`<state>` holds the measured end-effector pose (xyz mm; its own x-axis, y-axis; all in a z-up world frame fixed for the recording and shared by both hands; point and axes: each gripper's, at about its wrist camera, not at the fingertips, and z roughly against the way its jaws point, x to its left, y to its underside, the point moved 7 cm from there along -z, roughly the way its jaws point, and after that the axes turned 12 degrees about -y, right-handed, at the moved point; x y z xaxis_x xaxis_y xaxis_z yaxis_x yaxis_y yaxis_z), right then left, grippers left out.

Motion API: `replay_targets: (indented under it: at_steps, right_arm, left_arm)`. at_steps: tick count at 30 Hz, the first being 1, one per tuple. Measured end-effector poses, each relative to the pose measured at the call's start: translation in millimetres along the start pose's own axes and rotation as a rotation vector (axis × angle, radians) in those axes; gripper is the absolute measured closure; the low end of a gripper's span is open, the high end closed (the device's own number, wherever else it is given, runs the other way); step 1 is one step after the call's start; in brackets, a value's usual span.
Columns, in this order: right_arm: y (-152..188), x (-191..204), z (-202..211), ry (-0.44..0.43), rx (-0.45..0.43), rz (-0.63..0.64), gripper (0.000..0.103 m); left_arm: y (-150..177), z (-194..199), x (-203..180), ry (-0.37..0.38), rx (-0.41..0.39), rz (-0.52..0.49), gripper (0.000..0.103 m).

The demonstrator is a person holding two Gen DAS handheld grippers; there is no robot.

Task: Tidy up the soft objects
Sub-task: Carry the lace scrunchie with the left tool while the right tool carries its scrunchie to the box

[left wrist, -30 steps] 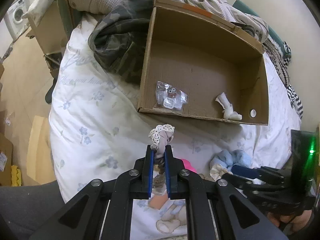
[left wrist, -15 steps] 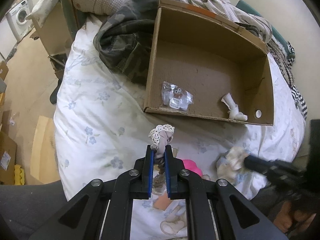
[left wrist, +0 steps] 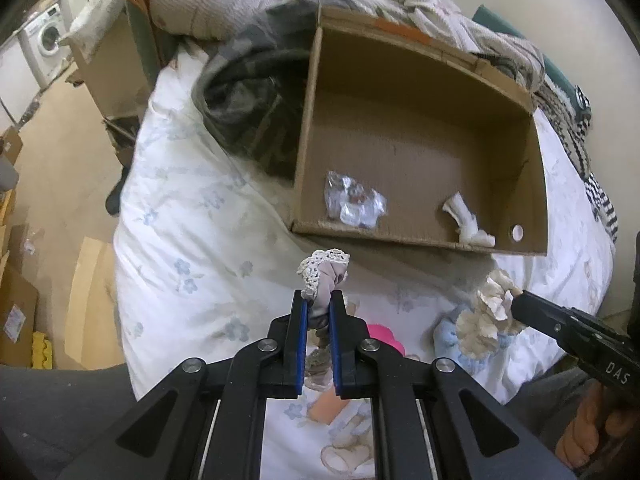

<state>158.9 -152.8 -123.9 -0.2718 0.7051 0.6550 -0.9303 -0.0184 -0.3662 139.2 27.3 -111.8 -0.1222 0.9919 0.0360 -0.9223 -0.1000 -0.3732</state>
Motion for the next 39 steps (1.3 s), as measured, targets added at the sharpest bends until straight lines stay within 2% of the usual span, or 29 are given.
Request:
replay_targets:
  at_steps: [9, 15, 23, 27, 31, 34, 39]
  right_arm:
    - [-19, 2, 30, -0.016, -0.107, -0.013, 0.094]
    - [-47, 6, 56, -0.039, -0.191, -0.018, 0.094]
    - [-91, 4, 71, -0.015, -0.25, 0.012, 0.094]
    - [-105, -7, 64, 0.011, -0.26, 0.024, 0.094]
    - [-103, -26, 46, 0.035, -0.238, 0.0, 0.094]
    - [-99, -40, 31, 0.051, -0.208, -0.043, 0.094]
    - [-96, -47, 17, 0.093, -0.17, -0.027, 0.094]
  left_arm:
    - [-29, 39, 4, 0.021, -0.1, 0.022, 0.094]
    - [-66, 62, -8, 0.016, -0.201, -0.029, 0.094]
    - [-114, 69, -23, 0.035, -0.247, -0.032, 0.094]
    - [-126, 58, -37, 0.035, -0.258, -0.051, 0.094]
    - [-126, 37, -48, 0.029, -0.262, -0.072, 0.094]
    - [-120, 16, -53, 0.021, -0.246, -0.097, 0.094]
    - [-113, -9, -55, 0.013, -0.205, -0.093, 0.094]
